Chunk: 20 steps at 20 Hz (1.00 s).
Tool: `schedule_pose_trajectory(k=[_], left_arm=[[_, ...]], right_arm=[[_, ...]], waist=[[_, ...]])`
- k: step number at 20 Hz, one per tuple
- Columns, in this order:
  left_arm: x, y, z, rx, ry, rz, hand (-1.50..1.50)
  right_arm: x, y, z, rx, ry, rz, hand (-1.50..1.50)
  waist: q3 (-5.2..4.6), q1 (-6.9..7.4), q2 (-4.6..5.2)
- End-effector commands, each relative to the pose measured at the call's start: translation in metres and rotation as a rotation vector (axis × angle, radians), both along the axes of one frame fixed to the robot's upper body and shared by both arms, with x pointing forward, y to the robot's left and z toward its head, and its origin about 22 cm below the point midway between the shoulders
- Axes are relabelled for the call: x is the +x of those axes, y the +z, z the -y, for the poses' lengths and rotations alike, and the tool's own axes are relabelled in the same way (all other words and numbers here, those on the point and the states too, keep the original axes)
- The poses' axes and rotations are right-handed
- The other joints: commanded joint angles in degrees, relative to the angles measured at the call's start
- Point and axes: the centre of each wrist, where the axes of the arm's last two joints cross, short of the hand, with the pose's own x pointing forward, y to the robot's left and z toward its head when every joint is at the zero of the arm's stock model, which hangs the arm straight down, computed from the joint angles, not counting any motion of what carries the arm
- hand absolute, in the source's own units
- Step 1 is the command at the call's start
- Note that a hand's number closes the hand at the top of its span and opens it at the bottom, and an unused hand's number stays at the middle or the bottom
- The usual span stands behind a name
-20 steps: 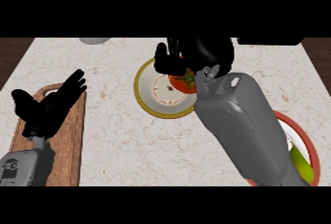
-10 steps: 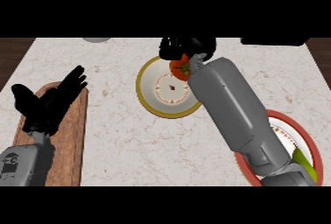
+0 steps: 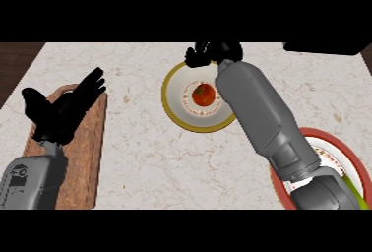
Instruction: Pick the tomato from the plate and place it in the bowl
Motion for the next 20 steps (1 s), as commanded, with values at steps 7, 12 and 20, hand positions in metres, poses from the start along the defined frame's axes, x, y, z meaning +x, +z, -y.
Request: schedule_pose_trajectory(k=[7,12,20], left_arm=[[0.011,0.01,0.003,0.006,-0.028,0.003,0.0],[-0.003,0.001,0.007,0.003,-0.023,-0.014,0.0],[-0.008,-0.005,-0.019,0.002,0.039,0.001,0.0]], right_arm=[[0.009,-0.014,0.007,0.277,-0.053,0.069,-1.5],[0.005,-0.043,0.017,0.23,-0.088,0.178,-1.5],[0.015,-0.033,0.049,0.295,-0.244,0.335,-1.5]], waist=[[0.03,1.73,0.6],[0.04,1.3,0.3],[0.02,-1.97,-0.66]])
